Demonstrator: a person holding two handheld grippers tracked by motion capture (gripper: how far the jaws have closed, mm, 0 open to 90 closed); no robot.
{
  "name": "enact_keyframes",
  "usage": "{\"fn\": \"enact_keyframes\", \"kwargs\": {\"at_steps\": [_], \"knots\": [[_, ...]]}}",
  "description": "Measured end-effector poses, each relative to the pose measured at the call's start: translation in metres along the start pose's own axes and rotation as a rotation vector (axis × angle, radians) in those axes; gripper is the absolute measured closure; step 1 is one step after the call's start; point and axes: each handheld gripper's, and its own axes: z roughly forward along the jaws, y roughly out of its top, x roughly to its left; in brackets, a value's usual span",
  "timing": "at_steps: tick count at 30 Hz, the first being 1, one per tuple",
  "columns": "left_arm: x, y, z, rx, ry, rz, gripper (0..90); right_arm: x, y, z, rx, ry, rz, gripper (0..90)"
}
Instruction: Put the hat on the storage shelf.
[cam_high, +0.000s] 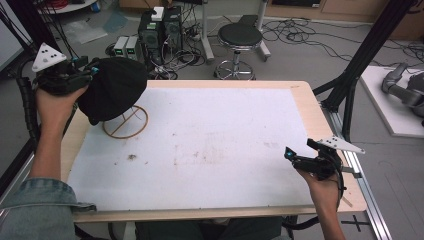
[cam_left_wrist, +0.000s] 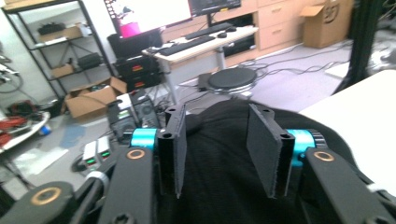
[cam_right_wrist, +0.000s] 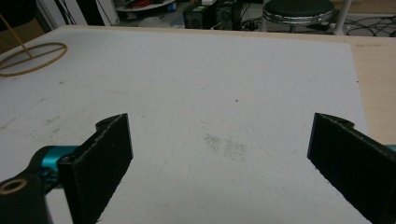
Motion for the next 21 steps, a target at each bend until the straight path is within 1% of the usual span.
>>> {"fn": "enact_keyframes", "kwargs": {"at_steps": [2, 5, 9, 12, 14, 18, 21], "knots": [[-0.003, 0.001, -0.002, 0.001, -0.012, -0.01, 55.0, 0.0, 0.001, 0.001, -0.001, 0.004, -0.002, 6.3], [-0.007, 0.001, -0.007, 0.001, -0.026, -0.012, 51.7, 0.001, 0.001, 0.003, 0.0, 0.009, -0.005, 6.3], [-0.014, 0.001, -0.013, -0.011, -0.055, -0.026, 47.2, 0.001, 0.002, 0.006, 0.001, 0.01, -0.01, 6.3], [-0.019, -0.001, -0.017, -0.006, -0.062, -0.02, 42.6, 0.002, 0.003, 0.008, 0.001, 0.013, -0.01, 6.3], [-0.022, -0.003, -0.02, -0.007, -0.074, -0.027, 42.1, 0.002, 0.003, 0.01, 0.003, 0.016, -0.014, 6.3], [-0.03, -0.008, -0.027, -0.011, -0.086, -0.035, 39.6, 0.003, 0.003, 0.012, 0.011, 0.018, -0.015, 6.3], [-0.039, -0.012, -0.031, -0.017, -0.101, -0.039, 38.3, 0.004, 0.003, 0.012, 0.011, 0.019, -0.016, 6.3]]}}
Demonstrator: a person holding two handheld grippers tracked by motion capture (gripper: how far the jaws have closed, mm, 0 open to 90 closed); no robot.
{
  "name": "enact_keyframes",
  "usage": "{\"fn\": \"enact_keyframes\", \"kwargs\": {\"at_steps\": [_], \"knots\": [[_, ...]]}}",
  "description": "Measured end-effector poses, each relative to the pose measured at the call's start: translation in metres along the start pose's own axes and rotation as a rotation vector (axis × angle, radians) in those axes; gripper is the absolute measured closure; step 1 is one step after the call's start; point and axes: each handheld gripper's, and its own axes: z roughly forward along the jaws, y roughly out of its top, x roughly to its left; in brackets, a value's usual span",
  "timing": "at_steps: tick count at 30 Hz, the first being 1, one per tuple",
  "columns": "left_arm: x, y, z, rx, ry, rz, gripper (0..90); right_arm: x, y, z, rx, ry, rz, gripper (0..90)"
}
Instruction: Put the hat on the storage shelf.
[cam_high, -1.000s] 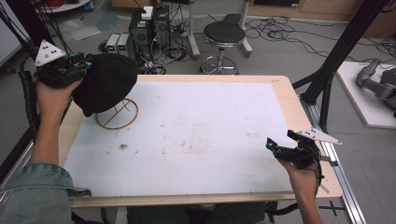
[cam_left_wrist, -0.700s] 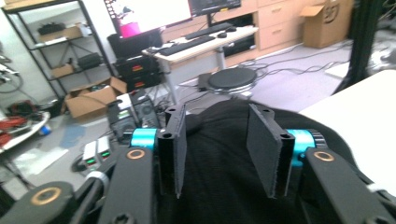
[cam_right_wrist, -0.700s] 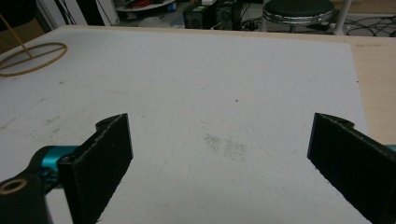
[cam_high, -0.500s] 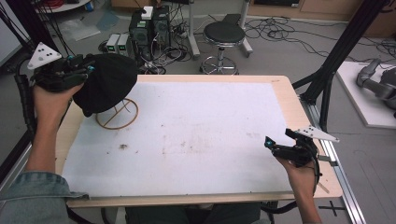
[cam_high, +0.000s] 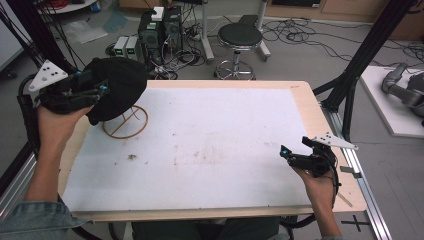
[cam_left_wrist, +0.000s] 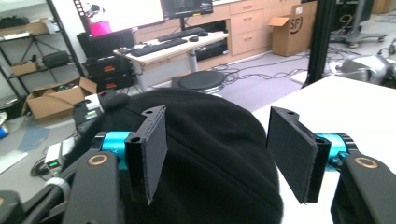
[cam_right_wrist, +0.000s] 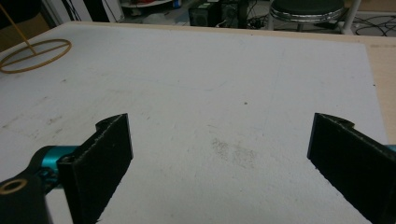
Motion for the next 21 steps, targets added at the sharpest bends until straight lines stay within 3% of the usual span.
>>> {"fn": "enact_keyframes", "kwargs": {"at_steps": [4, 8, 13, 21], "knots": [[-0.011, -0.009, -0.004, -0.02, -0.032, 0.005, 36.9, 0.0, 0.0, 0.0, -0.002, -0.001, 0.005, 6.3], [-0.02, -0.021, -0.004, -0.006, -0.046, 0.01, 34.8, 0.001, 0.002, 0.004, -0.003, 0.004, -0.001, 6.3], [-0.025, -0.039, -0.006, 0.019, -0.044, -0.012, 34.0, 0.002, 0.003, 0.008, 0.005, 0.012, -0.004, 6.3], [-0.031, -0.065, -0.013, 0.015, -0.044, -0.036, 32.8, 0.004, 0.005, 0.013, 0.002, 0.02, -0.011, 6.3]]}}
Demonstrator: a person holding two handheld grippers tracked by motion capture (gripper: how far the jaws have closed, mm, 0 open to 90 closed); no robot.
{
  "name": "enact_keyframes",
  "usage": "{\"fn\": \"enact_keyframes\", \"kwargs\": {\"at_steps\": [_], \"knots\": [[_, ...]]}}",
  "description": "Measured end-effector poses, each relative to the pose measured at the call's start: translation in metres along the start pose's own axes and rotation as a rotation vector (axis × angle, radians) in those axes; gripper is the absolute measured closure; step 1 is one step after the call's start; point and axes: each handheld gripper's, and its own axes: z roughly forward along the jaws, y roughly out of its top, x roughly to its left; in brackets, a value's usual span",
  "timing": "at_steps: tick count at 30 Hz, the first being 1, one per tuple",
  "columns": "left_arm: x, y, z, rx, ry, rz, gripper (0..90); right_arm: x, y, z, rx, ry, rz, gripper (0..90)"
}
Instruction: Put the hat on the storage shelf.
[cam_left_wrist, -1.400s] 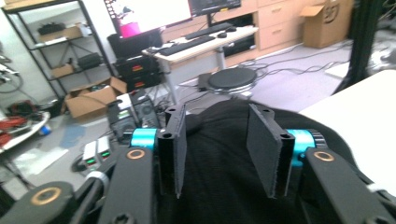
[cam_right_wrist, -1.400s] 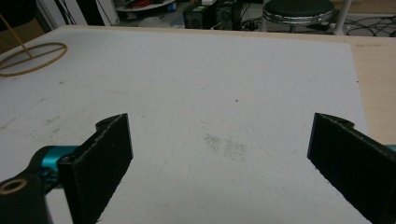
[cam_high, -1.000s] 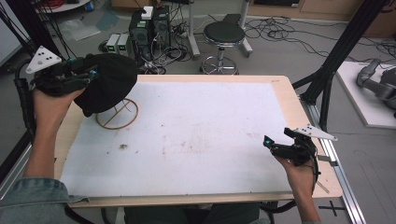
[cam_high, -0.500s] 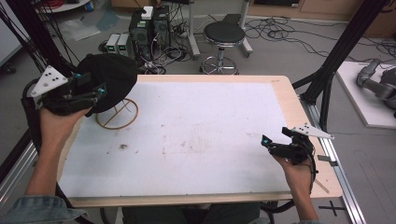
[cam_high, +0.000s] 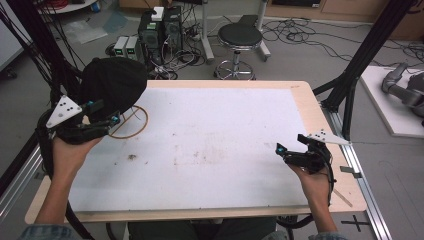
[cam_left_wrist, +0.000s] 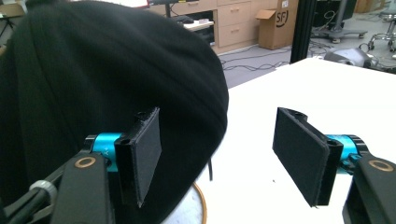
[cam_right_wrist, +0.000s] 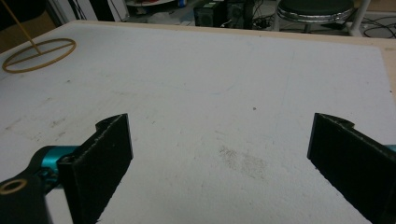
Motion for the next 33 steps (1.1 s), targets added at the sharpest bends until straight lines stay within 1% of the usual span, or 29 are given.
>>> {"fn": "enact_keyframes", "kwargs": {"at_steps": [3, 5, 11, 13, 25, 33], "knots": [[0.0, -0.009, -0.003, 0.0, 0.013, -0.007, 32.9, 0.001, 0.0, 0.001, 0.008, 0.002, 0.006, 6.3], [0.0, -0.014, -0.004, 0.004, 0.026, -0.015, 32.9, 0.0, 0.0, 0.002, 0.003, 0.002, 0.0, 6.3], [-0.005, -0.026, -0.005, -0.003, 0.036, -0.023, 33.0, 0.001, 0.0, 0.003, 0.007, 0.004, -0.003, 6.3], [-0.006, -0.029, -0.005, -0.003, 0.034, -0.023, 33.0, 0.001, 0.0, 0.002, 0.01, 0.003, -0.001, 6.3], [-0.012, -0.042, -0.001, 0.007, 0.035, -0.019, 33.0, 0.001, 0.0, 0.002, 0.008, 0.003, -0.002, 6.3], [-0.012, -0.043, -0.001, 0.012, 0.033, -0.018, 33.0, 0.001, 0.0, 0.003, 0.008, 0.005, -0.008, 6.3]]}}
